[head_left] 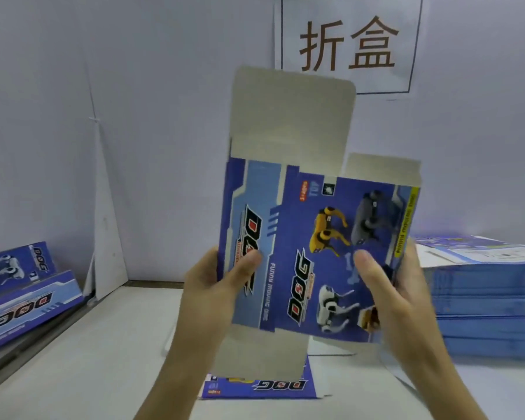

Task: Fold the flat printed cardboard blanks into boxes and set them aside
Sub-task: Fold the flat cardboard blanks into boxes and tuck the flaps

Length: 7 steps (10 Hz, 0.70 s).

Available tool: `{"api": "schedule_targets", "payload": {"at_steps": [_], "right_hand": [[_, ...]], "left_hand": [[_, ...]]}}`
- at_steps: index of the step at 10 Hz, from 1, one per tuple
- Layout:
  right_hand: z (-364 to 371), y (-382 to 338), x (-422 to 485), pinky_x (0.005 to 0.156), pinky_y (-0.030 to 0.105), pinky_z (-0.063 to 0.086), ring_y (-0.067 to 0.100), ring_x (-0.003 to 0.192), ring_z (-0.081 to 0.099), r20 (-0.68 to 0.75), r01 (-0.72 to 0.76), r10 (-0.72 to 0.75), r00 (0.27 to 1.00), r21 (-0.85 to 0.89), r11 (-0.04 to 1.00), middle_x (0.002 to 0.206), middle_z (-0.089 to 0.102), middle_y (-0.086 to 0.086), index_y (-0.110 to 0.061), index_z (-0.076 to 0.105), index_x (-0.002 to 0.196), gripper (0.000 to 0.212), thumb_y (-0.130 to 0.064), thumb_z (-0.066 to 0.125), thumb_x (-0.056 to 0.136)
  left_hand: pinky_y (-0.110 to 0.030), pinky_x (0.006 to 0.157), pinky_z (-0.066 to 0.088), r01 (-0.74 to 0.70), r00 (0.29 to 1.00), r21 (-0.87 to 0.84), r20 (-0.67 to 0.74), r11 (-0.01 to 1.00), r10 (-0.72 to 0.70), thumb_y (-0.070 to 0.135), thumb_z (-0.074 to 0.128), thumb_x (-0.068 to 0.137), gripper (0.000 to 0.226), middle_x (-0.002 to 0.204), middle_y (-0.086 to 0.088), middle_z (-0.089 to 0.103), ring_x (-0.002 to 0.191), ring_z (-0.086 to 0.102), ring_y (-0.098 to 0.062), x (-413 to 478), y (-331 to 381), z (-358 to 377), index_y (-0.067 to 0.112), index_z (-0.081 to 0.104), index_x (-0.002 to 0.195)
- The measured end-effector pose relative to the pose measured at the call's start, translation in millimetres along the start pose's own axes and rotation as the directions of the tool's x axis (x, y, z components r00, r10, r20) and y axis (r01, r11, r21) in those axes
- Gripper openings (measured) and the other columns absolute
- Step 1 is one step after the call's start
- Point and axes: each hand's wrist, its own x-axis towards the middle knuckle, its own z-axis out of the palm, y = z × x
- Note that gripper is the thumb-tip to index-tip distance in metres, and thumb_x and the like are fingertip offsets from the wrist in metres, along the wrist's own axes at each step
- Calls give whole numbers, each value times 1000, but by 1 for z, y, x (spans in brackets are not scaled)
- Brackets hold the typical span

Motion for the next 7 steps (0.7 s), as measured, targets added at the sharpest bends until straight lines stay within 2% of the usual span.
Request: {"api": "schedule_targets", "payload": {"at_steps": [1,2,3,4,5,6,7], "right_hand": [[-4,4,2,60,24,58,21,87,74,161,-215,177,971,268,939,101,76,1,-33,65,110,28,-39,68,83],[-4,8,4,60,27,58,23,85,74,200,-230,183,963,242,943,100,76,7,-31,71,97,23,-39,59,80],[-1,8,3,62,23,57,20,90,74,257,-201,150,955,186,962,100,76,4,-22,64,111,34,-38,57,82],[-1,4,2,69,16,54,11,100,70,301,-127,77,950,150,980,111,73,-5,-20,59,126,39,-34,64,90],[-6,5,2,80,6,47,-13,116,54,239,-75,48,970,107,991,131,57,-29,-39,45,142,64,-38,61,79],[-13,4,3,87,19,47,-13,122,49,234,-76,53,971,89,993,130,47,-45,-56,31,141,77,-48,63,73],[-15,-1,3,78,34,59,8,104,68,287,-71,52,956,56,996,119,56,-44,-63,22,139,80,-53,63,72]], "left_hand": [[-37,71,60,121,985,76,116,990,-129,51,64,66,53,96,0,75,85,73,-20,3,-5,-2,22,58,110],[-30,68,59,201,950,78,227,976,-214,55,65,62,60,97,5,74,87,73,-18,3,-7,-1,31,50,115],[-21,57,56,171,952,108,239,979,-192,53,79,54,72,94,15,72,83,73,-15,2,-9,0,50,39,113],[-22,59,57,214,929,142,277,967,-246,48,84,61,73,94,10,73,83,73,-17,3,-5,-4,46,43,121],[-13,48,50,378,881,54,287,924,-376,24,56,97,39,59,-4,71,53,68,-7,7,1,-4,2,51,128],[-16,40,47,393,848,89,350,915,-398,36,97,38,83,46,-2,64,40,62,-7,8,10,0,-4,59,98],[-16,37,44,378,853,180,313,908,-417,39,94,-3,116,40,-5,59,34,58,-7,8,17,4,-6,60,98]]}}
